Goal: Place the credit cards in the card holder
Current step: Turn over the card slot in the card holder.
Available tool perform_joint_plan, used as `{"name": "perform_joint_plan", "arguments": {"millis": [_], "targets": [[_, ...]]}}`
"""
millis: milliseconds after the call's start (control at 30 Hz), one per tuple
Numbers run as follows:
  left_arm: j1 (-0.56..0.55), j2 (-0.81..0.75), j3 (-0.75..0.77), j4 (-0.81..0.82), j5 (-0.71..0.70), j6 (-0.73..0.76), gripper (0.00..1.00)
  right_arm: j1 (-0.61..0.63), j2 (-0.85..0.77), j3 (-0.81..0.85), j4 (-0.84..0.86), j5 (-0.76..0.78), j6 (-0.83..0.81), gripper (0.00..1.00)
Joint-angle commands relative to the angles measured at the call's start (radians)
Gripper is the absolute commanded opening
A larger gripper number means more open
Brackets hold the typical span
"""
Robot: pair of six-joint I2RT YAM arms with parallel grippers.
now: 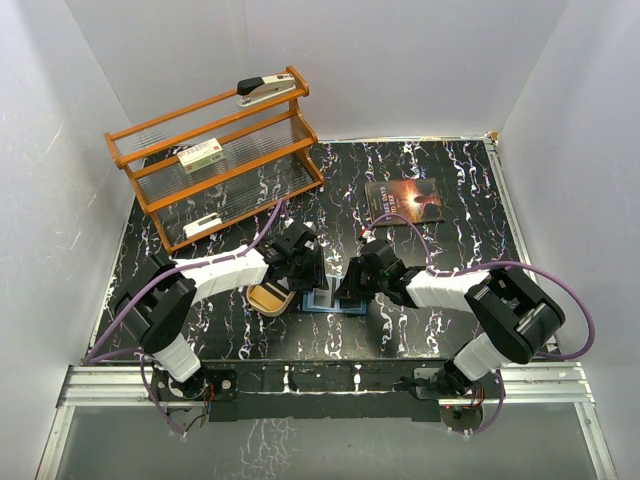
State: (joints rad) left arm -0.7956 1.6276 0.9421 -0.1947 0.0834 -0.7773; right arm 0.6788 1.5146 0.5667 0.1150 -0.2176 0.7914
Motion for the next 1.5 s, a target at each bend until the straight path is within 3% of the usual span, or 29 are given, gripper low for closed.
{"name": "perform_joint_plan", "arguments": {"millis": [0, 233, 500, 900, 1200, 1367, 1467], "targets": [[-0.002, 0.004, 0.025, -0.005, -0.001, 0.010, 0.46, 0.004, 0.027, -0.022, -0.002, 0.034, -0.011, 0.00], [-0.002, -0.013, 0.044, -0.074, -0.070, 0.013, 0.50, 0.004, 0.040, -0.031, 0.012, 0.038, -0.015, 0.00], [-0.002, -0.015, 0.020, -0.022, -0.025, 0.004, 0.50, 0.004, 0.054, -0.039, 0.023, 0.040, -0.014, 0.00], [-0.002, -0.026, 0.025, 0.033, 0.078, -0.022, 0.37, 0.004, 0.030, -0.030, 0.013, 0.040, -0.015, 0.00], [-0.001, -0.036, 0.006, 0.164, 0.233, -0.090, 0.40, 0.005, -0.071, 0.007, -0.064, 0.098, -0.044, 0.14], [-0.004, -0.028, -0.007, 0.220, 0.278, -0.110, 0.40, 0.004, -0.156, 0.019, -0.166, 0.212, -0.077, 0.24], [-0.002, -0.009, -0.009, 0.260, 0.319, -0.120, 0.41, 0.004, -0.234, 0.019, -0.229, 0.289, -0.092, 0.26]]}}
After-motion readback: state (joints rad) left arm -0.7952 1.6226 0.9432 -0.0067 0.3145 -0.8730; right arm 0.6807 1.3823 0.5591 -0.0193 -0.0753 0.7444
